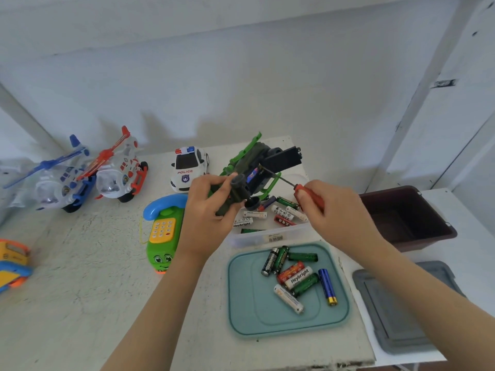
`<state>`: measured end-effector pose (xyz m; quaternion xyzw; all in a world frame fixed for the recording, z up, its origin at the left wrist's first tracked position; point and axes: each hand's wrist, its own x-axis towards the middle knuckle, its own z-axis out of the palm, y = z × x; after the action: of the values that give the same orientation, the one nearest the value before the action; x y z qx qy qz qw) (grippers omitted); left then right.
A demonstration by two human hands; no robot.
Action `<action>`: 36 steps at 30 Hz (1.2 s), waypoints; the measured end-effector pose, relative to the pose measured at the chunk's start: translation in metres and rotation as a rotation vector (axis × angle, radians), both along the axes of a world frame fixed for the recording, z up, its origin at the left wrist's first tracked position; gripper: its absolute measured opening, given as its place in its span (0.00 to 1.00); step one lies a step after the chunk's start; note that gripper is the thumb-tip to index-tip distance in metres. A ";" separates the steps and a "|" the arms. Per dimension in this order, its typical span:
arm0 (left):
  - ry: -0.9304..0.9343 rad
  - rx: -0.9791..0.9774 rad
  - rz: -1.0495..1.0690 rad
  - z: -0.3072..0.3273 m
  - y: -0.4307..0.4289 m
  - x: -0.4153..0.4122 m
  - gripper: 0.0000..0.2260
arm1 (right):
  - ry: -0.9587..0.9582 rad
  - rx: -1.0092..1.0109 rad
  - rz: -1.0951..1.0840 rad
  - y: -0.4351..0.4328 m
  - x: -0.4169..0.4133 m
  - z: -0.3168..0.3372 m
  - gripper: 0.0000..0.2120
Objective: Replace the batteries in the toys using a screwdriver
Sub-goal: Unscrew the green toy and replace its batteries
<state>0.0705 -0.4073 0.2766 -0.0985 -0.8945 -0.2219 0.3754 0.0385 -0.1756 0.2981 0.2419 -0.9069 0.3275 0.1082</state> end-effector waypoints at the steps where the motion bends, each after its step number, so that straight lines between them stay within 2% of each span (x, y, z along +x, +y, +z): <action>1: 0.000 -0.004 -0.001 0.000 0.000 0.000 0.19 | 0.125 0.092 0.012 0.002 -0.002 -0.003 0.12; 3: 0.007 -0.006 0.000 0.000 0.000 -0.001 0.19 | 0.143 0.045 0.027 0.000 -0.002 -0.007 0.11; 4: 0.012 -0.008 0.000 0.000 0.000 -0.001 0.19 | 0.059 -0.059 0.017 -0.002 -0.002 -0.007 0.12; 8: 0.025 0.004 -0.016 -0.002 0.000 0.001 0.19 | -0.580 -0.630 -0.018 -0.003 -0.005 0.000 0.15; 10: 0.028 0.026 -0.044 -0.001 0.002 0.002 0.19 | -0.677 -0.707 -0.016 0.000 -0.009 0.000 0.15; 15: 0.029 -0.031 -0.051 -0.002 0.001 0.001 0.19 | -0.621 -0.615 -0.015 0.007 -0.017 0.005 0.18; 27: 0.041 -0.083 -0.014 -0.004 -0.006 0.001 0.18 | -0.487 -0.320 0.003 0.030 -0.022 0.019 0.14; 36: 0.134 -0.273 0.045 -0.003 -0.007 -0.002 0.17 | -0.316 -0.077 0.005 0.033 -0.015 0.029 0.13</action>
<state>0.0686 -0.4147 0.2733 -0.1433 -0.8913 -0.0828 0.4222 0.0234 -0.1429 0.3271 0.1853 -0.8988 0.3963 -0.0274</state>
